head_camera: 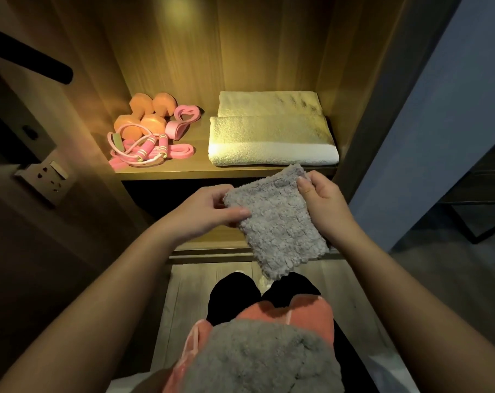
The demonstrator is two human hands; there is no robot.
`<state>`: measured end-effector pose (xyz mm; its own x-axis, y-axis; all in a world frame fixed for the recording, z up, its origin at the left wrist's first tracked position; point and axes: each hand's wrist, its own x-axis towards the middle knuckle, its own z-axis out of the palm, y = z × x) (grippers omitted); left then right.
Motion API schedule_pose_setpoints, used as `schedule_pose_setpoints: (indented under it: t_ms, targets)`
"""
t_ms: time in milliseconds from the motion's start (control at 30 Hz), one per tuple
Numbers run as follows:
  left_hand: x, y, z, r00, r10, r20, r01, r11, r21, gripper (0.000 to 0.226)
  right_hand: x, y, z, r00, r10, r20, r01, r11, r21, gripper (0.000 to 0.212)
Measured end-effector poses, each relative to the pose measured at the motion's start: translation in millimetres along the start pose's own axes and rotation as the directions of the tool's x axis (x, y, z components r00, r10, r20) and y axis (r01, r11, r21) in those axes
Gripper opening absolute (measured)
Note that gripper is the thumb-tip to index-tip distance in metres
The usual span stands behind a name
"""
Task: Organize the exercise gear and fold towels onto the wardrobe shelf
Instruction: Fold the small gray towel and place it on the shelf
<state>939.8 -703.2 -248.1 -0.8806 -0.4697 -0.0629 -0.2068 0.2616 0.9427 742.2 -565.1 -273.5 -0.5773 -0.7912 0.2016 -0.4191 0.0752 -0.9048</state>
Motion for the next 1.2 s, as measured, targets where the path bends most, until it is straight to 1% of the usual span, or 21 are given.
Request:
schedule_pose_setpoints:
  t_ms: [67, 133, 200, 233, 267, 300, 367, 400, 467, 533, 600, 667, 700, 733, 833, 867, 900, 967, 1033, 1100, 1200]
  targets:
    - [7.2, -4.9, 15.0, 0.983, -0.129, -0.130, 0.088, 0.955, -0.283, 0.034, 2.1, 0.5, 7.1, 0.998, 0.042, -0.043, -0.042, 0.999, 0.002, 0.033]
    - [15.8, -10.0, 30.5, 0.940, -0.274, -0.201, 0.103, 0.793, -0.600, 0.037, 2.7, -0.4, 14.1, 0.993, 0.062, -0.099, -0.061, 0.998, 0.014, 0.035]
    - [24.9, -11.7, 43.7, 0.892, -0.416, -0.176, 0.141, 0.627, -0.766, 0.028, 1.9, -3.3, 20.5, 0.990, 0.042, -0.137, -0.038, 0.999, 0.029, 0.035]
    - [29.5, -12.5, 50.2, 0.855, -0.481, -0.196, 0.174, 0.620, -0.765, 0.023, 1.4, -5.0, 23.0, 0.989, 0.028, -0.145, -0.024, 0.999, 0.027, 0.035]
    - [34.6, -14.0, 56.0, 0.808, -0.518, -0.280, 0.185, 0.675, -0.715, 0.025, 1.5, -6.0, 24.6, 0.988, 0.016, -0.152, -0.013, 1.000, 0.015, 0.034]
    - [39.5, -15.2, 60.4, 0.757, -0.506, -0.413, 0.187, 0.774, -0.606, 0.029, 1.6, -6.2, 25.7, 0.987, 0.010, -0.159, -0.010, 1.000, -0.002, 0.034]
    - [45.5, -16.2, 65.7, 0.661, -0.341, -0.669, 0.172, 0.936, -0.307, 0.037, 2.1, -5.0, 26.5, 0.983, 0.022, -0.182, -0.025, 1.000, -0.014, 0.034]
    - [46.5, -15.6, 66.8, 0.649, -0.257, -0.717, 0.150, 0.966, -0.210, 0.038, 2.3, -3.6, 26.7, 0.980, 0.033, -0.194, -0.035, 0.999, -0.005, 0.034]
    - [48.4, -17.0, 66.0, 0.663, -0.195, -0.723, 0.148, 0.980, -0.129, 0.039, 2.3, -0.5, 27.4, 0.978, 0.051, -0.202, -0.051, 0.999, 0.005, 0.034]
    - [51.6, -19.4, 60.9, 0.694, -0.222, -0.685, 0.190, 0.974, -0.123, 0.040, 3.0, 3.3, 27.0, 0.978, 0.076, -0.196, -0.075, 0.997, 0.012, 0.035]
    - [52.8, -18.0, 54.3, 0.747, -0.362, -0.558, 0.215, 0.925, -0.312, 0.045, 5.6, 7.9, 26.5, 0.974, 0.125, -0.187, -0.119, 0.992, 0.040, 0.036]
    - [50.5, -15.5, 51.0, 0.817, -0.483, -0.314, 0.249, 0.787, -0.564, 0.043, 10.0, 12.8, 26.5, 0.959, 0.188, -0.212, -0.176, 0.982, 0.074, 0.037]
    - [49.3, -15.2, 53.3, 0.837, -0.497, -0.228, 0.274, 0.742, -0.611, 0.038, 12.4, 14.7, 27.0, 0.949, 0.215, -0.230, -0.197, 0.976, 0.095, 0.037]
    - [50.7, -17.4, 57.8, 0.842, -0.495, -0.214, 0.289, 0.749, -0.596, 0.033, 15.1, 16.7, 27.8, 0.943, 0.227, -0.245, -0.205, 0.972, 0.110, 0.037]
    - [57.4, -25.5, 62.8, 0.814, -0.356, -0.459, 0.237, 0.925, -0.298, 0.020, 22.7, 20.3, 28.1, 0.951, 0.213, -0.222, -0.203, 0.977, 0.068, 0.036]
    - [59.6, -26.4, 58.5, 0.811, -0.305, -0.499, 0.214, 0.949, -0.232, 0.016, 26.2, 22.1, 26.0, 0.960, 0.208, -0.190, -0.206, 0.978, 0.029, 0.036]
    - [61.4, -27.4, 52.1, 0.831, -0.288, -0.476, 0.202, 0.954, -0.223, 0.015, 29.8, 24.0, 21.9, 0.965, 0.220, -0.142, -0.223, 0.975, -0.008, 0.035]
    - [64.7, -30.7, 36.1, 0.896, -0.318, -0.310, 0.248, 0.937, -0.245, 0.017, 36.8, 28.6, 10.9, 0.957, 0.290, -0.014, -0.291, 0.956, -0.027, 0.031]
    - [68.5, -32.0, 19.3, 0.926, -0.331, -0.183, 0.300, 0.937, -0.179, 0.018, 43.1, 30.7, 0.1, 0.923, 0.355, 0.148, -0.366, 0.929, 0.054, 0.021]
    - [76.3, -28.5, 2.1, 0.941, -0.286, -0.179, 0.279, 0.958, -0.066, 0.019, 52.3, 32.7, -8.8, 0.868, 0.392, 0.305, -0.448, 0.883, 0.138, 0.004]
    - [88.7, -12.8, -18.4, 0.980, -0.098, -0.176, 0.133, 0.970, 0.202, 0.017, 70.2, 33.1, -20.7, 0.814, 0.406, 0.416, -0.468, 0.882, 0.056, 0.043]
